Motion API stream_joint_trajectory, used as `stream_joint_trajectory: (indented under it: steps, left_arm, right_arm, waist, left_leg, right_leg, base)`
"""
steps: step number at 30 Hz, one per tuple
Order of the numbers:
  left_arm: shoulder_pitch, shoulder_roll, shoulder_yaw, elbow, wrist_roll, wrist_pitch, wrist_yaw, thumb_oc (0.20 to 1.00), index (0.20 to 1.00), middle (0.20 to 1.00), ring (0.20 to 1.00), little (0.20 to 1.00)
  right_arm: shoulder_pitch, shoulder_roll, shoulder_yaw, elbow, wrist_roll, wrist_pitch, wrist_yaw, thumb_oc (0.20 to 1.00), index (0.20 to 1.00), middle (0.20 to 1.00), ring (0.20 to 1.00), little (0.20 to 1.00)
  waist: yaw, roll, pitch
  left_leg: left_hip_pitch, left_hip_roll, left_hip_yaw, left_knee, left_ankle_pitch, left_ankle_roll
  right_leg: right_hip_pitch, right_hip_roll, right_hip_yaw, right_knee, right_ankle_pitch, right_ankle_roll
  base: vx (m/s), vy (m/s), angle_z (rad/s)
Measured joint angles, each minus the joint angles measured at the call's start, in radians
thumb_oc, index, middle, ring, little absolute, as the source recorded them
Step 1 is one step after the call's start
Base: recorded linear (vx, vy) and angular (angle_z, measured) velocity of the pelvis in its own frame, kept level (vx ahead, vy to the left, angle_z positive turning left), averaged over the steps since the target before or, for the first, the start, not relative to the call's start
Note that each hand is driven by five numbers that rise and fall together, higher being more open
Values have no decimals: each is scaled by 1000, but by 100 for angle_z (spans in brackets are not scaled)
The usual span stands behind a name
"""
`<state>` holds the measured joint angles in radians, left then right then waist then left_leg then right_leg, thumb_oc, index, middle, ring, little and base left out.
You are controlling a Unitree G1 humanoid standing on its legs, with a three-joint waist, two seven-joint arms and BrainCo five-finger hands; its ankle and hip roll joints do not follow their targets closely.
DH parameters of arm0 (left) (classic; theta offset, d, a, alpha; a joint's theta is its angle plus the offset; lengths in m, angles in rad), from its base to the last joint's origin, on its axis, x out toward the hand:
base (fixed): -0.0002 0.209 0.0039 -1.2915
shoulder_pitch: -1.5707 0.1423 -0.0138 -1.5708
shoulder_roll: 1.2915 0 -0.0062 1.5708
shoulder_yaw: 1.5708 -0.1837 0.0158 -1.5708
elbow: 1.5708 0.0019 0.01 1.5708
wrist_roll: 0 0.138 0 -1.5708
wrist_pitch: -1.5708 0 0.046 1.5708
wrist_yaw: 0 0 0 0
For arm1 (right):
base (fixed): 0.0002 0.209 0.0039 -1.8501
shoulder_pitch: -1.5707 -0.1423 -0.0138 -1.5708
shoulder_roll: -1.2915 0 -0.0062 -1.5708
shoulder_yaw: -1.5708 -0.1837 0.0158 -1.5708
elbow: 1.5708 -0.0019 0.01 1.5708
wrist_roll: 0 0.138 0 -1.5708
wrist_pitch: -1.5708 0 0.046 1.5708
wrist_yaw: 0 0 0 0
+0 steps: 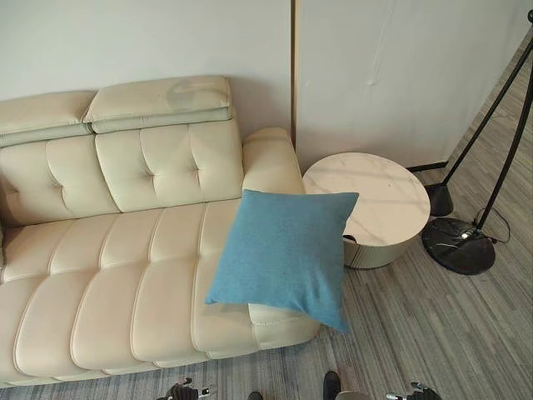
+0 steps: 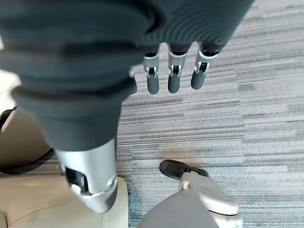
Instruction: Pick up all the scattered cushions and arrange them neatly on the sofa.
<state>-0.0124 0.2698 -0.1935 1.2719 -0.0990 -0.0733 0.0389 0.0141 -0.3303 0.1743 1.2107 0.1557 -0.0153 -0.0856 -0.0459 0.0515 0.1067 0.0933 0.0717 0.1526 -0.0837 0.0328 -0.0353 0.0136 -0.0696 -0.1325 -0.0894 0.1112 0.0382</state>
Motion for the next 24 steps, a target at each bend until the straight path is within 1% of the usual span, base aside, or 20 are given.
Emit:
stream_joint_trajectory:
  steps: [1,4,5,6,7,9,10,11,13,14,15,16,17,19,20,21,22,23,24]
  left_arm:
    - [-1,1,2,-7,0,0,1,1000,1000,1000,1000,1000]
    - [-17,9,2,-13,0,1,3,1000,1000,1000,1000,1000]
    - [-25,16,3,-14,0,0,5,1000,1000,1000,1000,1000]
    - [-30,22,2,-10,1,1,4,1000,1000,1000,1000,1000]
    - [-39,47,3,-9,1,4,4,1000,1000,1000,1000,1000]
    - [-52,92,11,-9,0,6,13,1000,1000,1000,1000,1000]
    - [-67,111,23,-9,-1,7,15,1000,1000,1000,1000,1000]
    - [-90,149,50,-4,-14,15,5,1000,1000,1000,1000,1000]
    - [-151,207,62,4,-53,20,2,1000,1000,1000,1000,1000]
    - [-184,231,84,3,-72,18,7,1000,1000,1000,1000,1000]
    - [-228,269,118,7,-122,18,3,1000,1000,1000,1000,1000]
    - [-248,291,118,8,-150,18,4,1000,1000,1000,1000,1000]
    - [-291,322,118,7,-207,17,6,1000,1000,1000,1000,1000]
    - [-360,333,115,-1,-280,13,10,1000,1000,1000,1000,1000]
    - [-373,332,113,-11,-284,13,9,1000,1000,1000,1000,1000]
    - [-397,335,103,-16,-321,11,14,1000,1000,1000,1000,1000]
    - [-416,342,84,-15,-338,11,19,1000,1000,1000,1000,1000]
    - [-475,346,64,-21,-362,8,21,1000,1000,1000,1000,1000]
    - [-509,350,37,-37,-372,6,25,1000,1000,1000,1000,1000]
  right_arm:
    - [-1,-4,-13,0,0,0,-1,1000,1000,1000,1000,1000]
    - [-11,-16,-35,3,-1,1,-11,1000,1000,1000,1000,1000]
    - [-20,-28,-38,1,-1,1,-21,1000,1000,1000,1000,1000]
    - [-26,-36,-38,7,0,2,-22,1000,1000,1000,1000,1000]
    - [-49,-65,-42,18,0,7,-22,1000,1000,1000,1000,1000]
    - [-77,-108,-65,17,0,4,-38,1000,1000,1000,1000,1000]
    - [-94,-127,-75,17,2,6,-41,1000,1000,1000,1000,1000]
    - [-133,-180,-78,16,7,26,-35,1000,1000,1000,1000,1000]
    - [-209,-260,-81,-11,25,28,-44,1000,1000,1000,1000,1000]
    - [-240,-288,-94,-24,30,23,-54,1000,1000,1000,1000,1000]
    - [-293,-313,-110,-42,56,28,-61,1000,1000,1000,1000,1000]
    - [-328,-318,-109,-50,70,27,-68,1000,1000,1000,1000,1000]
    - [-377,-315,-108,-68,106,21,-85,1000,1000,1000,1000,1000]
    - [-452,-290,-98,-96,162,22,-102,1000,1000,1000,1000,1000]
    - [-460,-282,-89,-112,173,21,-103,1000,1000,1000,1000,1000]
    - [-495,-260,-36,-132,201,27,-118,1000,1000,1000,1000,1000]
    - [-520,-249,-13,-154,216,27,-127,1000,1000,1000,1000,1000]
    - [-564,-234,27,-208,229,22,-130,1000,1000,1000,1000,1000]
    - [-602,-229,67,-231,239,26,-136,1000,1000,1000,1000,1000]
  waist:
    - [0,7,0]
    - [0,11,1]
    - [0,9,1]
    - [0,8,0]
    - [0,0,-2]
    - [0,-1,-5]
    - [-1,-7,-3]
    - [-1,-22,3]
    - [-10,-23,10]
    - [-11,-32,24]
    - [-14,-51,44]
    - [-18,-60,50]
    - [-20,-77,61]
    - [-21,-90,80]
    - [-21,-91,84]
    - [-19,-93,89]
    - [-21,-97,91]
    - [-22,-98,122]
    - [-21,-100,135]
  left_leg:
    - [1,0,-2,0,0,0]
    - [10,0,-2,0,-1,0]
    - [11,0,0,-1,-2,-2]
    - [9,0,0,-1,-5,-5]
    - [-5,0,4,-4,-10,-9]
    - [-21,-1,16,-7,-11,-4]
    - [-24,-2,20,-7,-3,2]
    - [-55,-5,24,-4,3,-1]
    - [-110,-15,25,0,28,9]
    - [-131,-17,27,0,38,8]
    - [-149,-19,27,0,55,5]
    - [-161,-19,28,0,59,4]
    - [-183,-18,37,-1,61,2]
    - [-208,-17,45,0,67,-3]
    - [-212,-17,45,-1,68,-4]
    - [-223,-19,45,0,68,-5]
    - [-234,-18,50,0,70,-7]
    - [-242,-18,50,0,77,-9]
    - [-253,-19,49,0,81,-10]
  right_leg:
    - [3,0,-1,0,0,0]
    - [12,1,0,0,-1,1]
    - [13,1,0,0,-8,12]
    - [12,1,1,0,-8,13]
    - [-3,1,7,0,-5,14]
    - [-28,0,18,0,0,8]
    - [-35,0,20,0,9,11]
    - [-65,-1,26,0,20,15]
    - [-126,-10,31,0,45,17]
    - [-147,-12,33,1,56,14]
    - [-167,-12,37,1,68,9]
    - [-181,-11,44,0,73,9]
    - [-207,-11,49,0,79,11]
    - [-234,-11,52,0,80,10]
    - [-239,-11,53,0,80,9]
    - [-250,-11,54,0,82,8]
    - [-264,-11,60,0,86,7]
    - [-272,-11,60,0,95,8]
    - [-281,-11,60,1,105,16]
  base:
    - [47,6,1]
    - [28,2,1]
    - [0,0,0]
    - [-2,-13,-6]
    - [-27,-3,-15]
    - [-80,-2,-17]
    - [-181,16,-15]
    - [-151,16,-11]
    - [-134,21,-6]
    - [-194,48,-4]
    - [-133,41,-6]
    - [-125,40,-10]
    - [-72,24,-11]
    - [-97,42,-7]
    - [-91,47,-4]
    - [-74,33,-8]
    - [-91,32,-8]
    - [-70,19,-3]
    - [-94,30,0]
